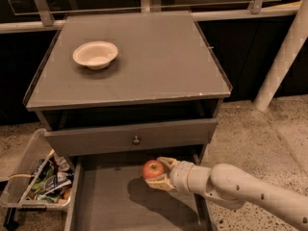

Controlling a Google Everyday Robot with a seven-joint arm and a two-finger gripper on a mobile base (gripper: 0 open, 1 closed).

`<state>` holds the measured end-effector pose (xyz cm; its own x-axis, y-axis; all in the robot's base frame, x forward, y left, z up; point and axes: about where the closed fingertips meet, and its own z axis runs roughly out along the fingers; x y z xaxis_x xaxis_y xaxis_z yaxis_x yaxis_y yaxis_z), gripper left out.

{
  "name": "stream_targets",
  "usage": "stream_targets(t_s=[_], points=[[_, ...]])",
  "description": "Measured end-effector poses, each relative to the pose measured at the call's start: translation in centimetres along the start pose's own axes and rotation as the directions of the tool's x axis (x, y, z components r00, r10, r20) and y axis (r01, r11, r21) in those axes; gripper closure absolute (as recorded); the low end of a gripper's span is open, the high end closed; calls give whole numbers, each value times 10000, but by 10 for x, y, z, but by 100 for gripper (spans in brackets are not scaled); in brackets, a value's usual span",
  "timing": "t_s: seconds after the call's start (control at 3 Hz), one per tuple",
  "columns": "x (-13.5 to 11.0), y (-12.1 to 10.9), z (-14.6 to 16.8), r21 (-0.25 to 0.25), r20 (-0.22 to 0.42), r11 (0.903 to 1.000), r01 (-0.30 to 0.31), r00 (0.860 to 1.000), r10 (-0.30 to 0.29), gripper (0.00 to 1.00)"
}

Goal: Place apple into middle drawer

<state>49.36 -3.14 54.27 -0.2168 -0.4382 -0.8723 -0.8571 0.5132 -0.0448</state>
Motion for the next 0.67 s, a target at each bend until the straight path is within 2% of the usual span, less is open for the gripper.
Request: stream_targets(t_s=[0.33, 0.67], points=[[5, 0, 3, -79, -126, 9998, -185, 9998, 184, 100], [28, -5, 13, -375, -256, 9972, -646, 9976, 637, 100]])
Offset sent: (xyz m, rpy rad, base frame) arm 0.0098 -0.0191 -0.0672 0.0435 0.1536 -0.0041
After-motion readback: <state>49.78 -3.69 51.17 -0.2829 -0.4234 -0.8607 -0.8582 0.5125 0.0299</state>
